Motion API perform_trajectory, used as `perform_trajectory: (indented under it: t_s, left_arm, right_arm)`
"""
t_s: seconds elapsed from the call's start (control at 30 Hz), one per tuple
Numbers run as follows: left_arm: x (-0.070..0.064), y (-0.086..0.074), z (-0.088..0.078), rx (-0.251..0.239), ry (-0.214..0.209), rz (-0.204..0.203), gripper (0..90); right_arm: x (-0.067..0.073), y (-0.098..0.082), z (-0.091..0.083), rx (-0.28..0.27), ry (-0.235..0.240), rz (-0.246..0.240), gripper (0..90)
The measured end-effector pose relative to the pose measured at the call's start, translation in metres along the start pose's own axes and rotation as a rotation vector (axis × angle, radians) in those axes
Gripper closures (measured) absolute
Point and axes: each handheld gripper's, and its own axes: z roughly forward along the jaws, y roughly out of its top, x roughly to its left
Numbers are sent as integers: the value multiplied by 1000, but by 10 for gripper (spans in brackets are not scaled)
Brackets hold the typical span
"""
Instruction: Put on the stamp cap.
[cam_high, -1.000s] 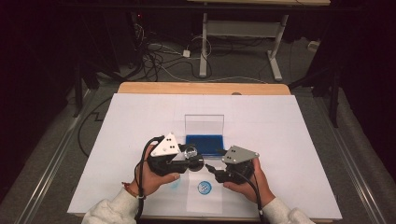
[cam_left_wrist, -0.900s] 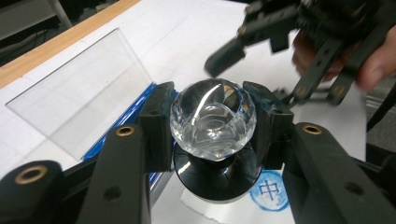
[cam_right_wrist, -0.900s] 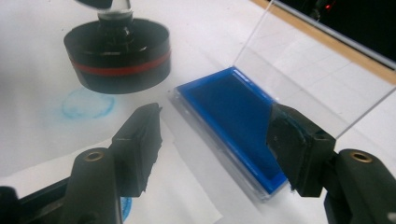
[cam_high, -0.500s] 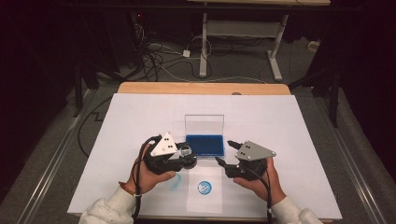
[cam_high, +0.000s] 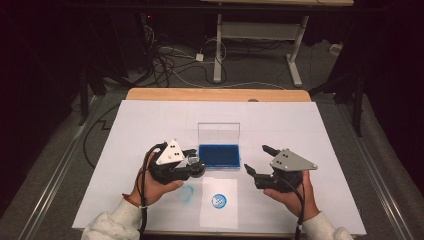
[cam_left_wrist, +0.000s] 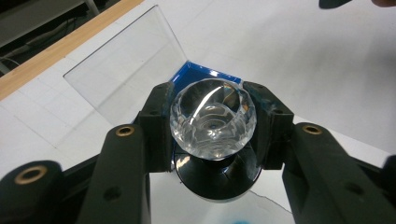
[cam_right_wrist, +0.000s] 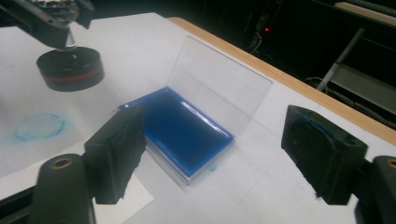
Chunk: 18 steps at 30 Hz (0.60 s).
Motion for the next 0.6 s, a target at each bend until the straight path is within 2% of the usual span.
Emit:
perform_trajectory:
  t_s: [0.2,0.3,0.47,0.6]
  left_arm:
    - [3,0,-1,6,15,-3,546]
    - [4,0,-1,10,18,-4,546]
    - [5,-1,0,18,22,-5,546]
    - [7,0,0,24,27,-4,546]
  right_arm:
    - [-7,-9,-11,-2,-50,17,164]
    - [-11,-14,-16,-7,-57,20,164]
    - [-15,-23,-24,6,-99,14,171]
    - [-18,-34,-31,24,-102,12,198]
